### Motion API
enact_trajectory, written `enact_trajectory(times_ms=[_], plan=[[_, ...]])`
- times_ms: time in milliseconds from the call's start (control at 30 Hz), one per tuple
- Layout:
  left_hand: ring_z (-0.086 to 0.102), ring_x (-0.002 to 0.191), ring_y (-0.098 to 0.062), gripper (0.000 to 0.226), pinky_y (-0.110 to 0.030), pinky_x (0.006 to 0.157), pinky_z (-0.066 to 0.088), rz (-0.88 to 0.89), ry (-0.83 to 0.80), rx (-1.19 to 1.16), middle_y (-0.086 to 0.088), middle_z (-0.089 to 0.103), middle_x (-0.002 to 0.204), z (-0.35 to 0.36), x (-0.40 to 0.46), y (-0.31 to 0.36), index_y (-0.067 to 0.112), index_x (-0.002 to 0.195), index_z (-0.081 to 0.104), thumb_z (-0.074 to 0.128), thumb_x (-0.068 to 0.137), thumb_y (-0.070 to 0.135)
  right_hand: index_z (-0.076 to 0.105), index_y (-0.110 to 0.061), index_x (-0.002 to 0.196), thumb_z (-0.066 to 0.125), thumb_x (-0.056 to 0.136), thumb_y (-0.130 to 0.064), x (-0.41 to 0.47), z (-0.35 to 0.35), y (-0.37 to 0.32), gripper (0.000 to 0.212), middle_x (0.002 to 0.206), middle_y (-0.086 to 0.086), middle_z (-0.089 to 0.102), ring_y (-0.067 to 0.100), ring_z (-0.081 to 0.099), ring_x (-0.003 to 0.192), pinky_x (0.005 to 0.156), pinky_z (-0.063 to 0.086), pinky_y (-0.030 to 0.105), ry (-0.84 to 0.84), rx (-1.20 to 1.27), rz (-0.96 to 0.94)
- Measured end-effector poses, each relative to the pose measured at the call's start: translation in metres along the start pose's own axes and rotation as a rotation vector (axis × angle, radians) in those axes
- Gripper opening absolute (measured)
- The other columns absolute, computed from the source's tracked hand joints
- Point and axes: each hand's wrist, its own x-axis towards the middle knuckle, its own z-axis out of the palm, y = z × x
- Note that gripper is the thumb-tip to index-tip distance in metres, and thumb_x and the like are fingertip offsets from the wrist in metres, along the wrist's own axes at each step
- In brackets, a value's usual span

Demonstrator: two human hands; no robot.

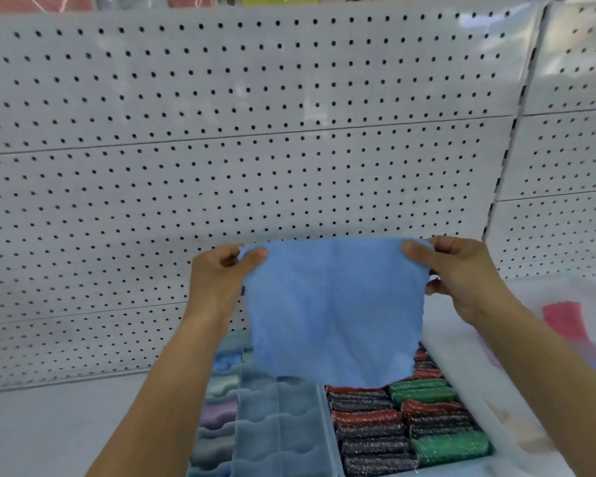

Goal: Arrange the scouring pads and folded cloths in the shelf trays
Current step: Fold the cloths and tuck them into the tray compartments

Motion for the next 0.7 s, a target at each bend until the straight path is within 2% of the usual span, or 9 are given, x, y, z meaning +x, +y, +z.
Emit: enact_trajectory(times_ms=[67,133,267,333,433,500,567,633,700], plan=[[0.047,0.068,-0.022,0.037,-0.029,0.058,0.05,-0.003,-0.04,0.013,-0.015,0.054,0.073,0.012,-0.01,-0.003,-0.016,0.082,0.054,0.072,0.085,0.016,0.066,0.006,0.078,0.072,0.082,-0.006,-0.008,0.016,0.001,0.014,0.065,0.01,0.064,0.022,0.055,0.055,0.043,0.045,0.025,-0.026,-0.017,-0.053],[0.053,0.066,-0.021,0.025,-0.027,0.058,0.055,-0.006,-0.082,0.021,-0.014,0.062,0.073,0.029,-0.022,-0.003,-0.013,0.08,0.059,0.067,0.088,0.009,0.069,-0.001,0.076,0.068,0.084,-0.001,-0.018,0.034,0.001,0.008,0.063,0.008,0.067,0.02,0.058,0.055,0.047,0.049,0.025,-0.07,-0.04,-0.078],[0.064,0.069,-0.035,0.011,-0.042,0.071,0.061,0.06,-0.169,0.035,-0.016,0.071,0.078,0.059,-0.044,-0.002,-0.001,0.081,0.071,0.064,0.088,0.005,0.072,-0.003,0.079,0.066,0.086,-0.001,-0.035,0.06,0.0,0.01,0.067,0.011,0.07,0.018,0.062,0.057,0.054,0.054,0.027,-0.153,-0.072,-0.156],[0.071,0.077,-0.03,0.012,-0.045,0.076,0.06,0.074,-0.166,0.038,-0.009,0.075,0.08,0.066,-0.051,-0.001,0.012,0.085,0.076,0.066,0.088,0.006,0.073,-0.002,0.084,0.067,0.086,-0.003,-0.041,0.066,-0.001,0.007,0.07,0.01,0.072,0.018,0.069,0.062,0.055,0.055,0.025,-0.164,-0.042,-0.182],[0.072,0.082,-0.033,0.016,-0.05,0.078,0.059,0.085,-0.14,0.033,-0.005,0.075,0.08,0.068,-0.055,0.0,0.021,0.089,0.077,0.067,0.088,0.008,0.074,-0.005,0.085,0.067,0.086,-0.004,-0.045,0.069,-0.002,0.007,0.069,0.007,0.073,0.017,0.07,0.062,0.056,0.053,0.021,-0.151,-0.039,-0.199],[0.072,0.084,-0.026,0.021,-0.045,0.079,0.059,0.119,-0.14,0.058,0.0,0.076,0.084,0.068,-0.059,0.001,0.025,0.092,0.076,0.065,0.09,0.007,0.075,-0.009,0.085,0.066,0.088,-0.007,-0.047,0.069,-0.002,0.009,0.072,0.004,0.074,0.018,0.071,0.067,0.06,0.056,0.024,-0.143,-0.051,-0.207],[0.07,0.091,-0.014,0.031,-0.033,0.084,0.057,0.144,-0.18,0.087,0.004,0.075,0.095,0.068,-0.066,0.004,0.028,0.101,0.074,0.059,0.091,0.003,0.076,-0.013,0.087,0.065,0.089,-0.014,-0.049,0.07,-0.002,0.011,0.075,0.001,0.074,0.019,0.071,0.073,0.066,0.058,0.029,-0.131,-0.084,-0.237],[0.068,0.099,-0.008,0.045,-0.026,0.089,0.053,0.141,-0.242,0.056,0.005,0.073,0.105,0.067,-0.073,0.008,0.032,0.105,0.072,0.051,0.089,-0.005,0.076,-0.018,0.089,0.07,0.085,-0.02,-0.051,0.071,-0.002,0.008,0.079,-0.003,0.074,0.013,0.069,0.076,0.07,0.057,0.025,-0.136,-0.11,-0.266],[0.066,0.106,-0.006,0.053,-0.024,0.094,0.051,0.114,-0.31,-0.037,0.006,0.072,0.11,0.066,-0.078,0.01,0.029,0.115,0.069,0.046,0.087,-0.011,0.075,-0.02,0.091,0.077,0.077,-0.019,-0.052,0.07,-0.002,0.014,0.083,-0.004,0.072,0.01,0.065,0.075,0.068,0.054,0.02,-0.136,-0.144,-0.29]])
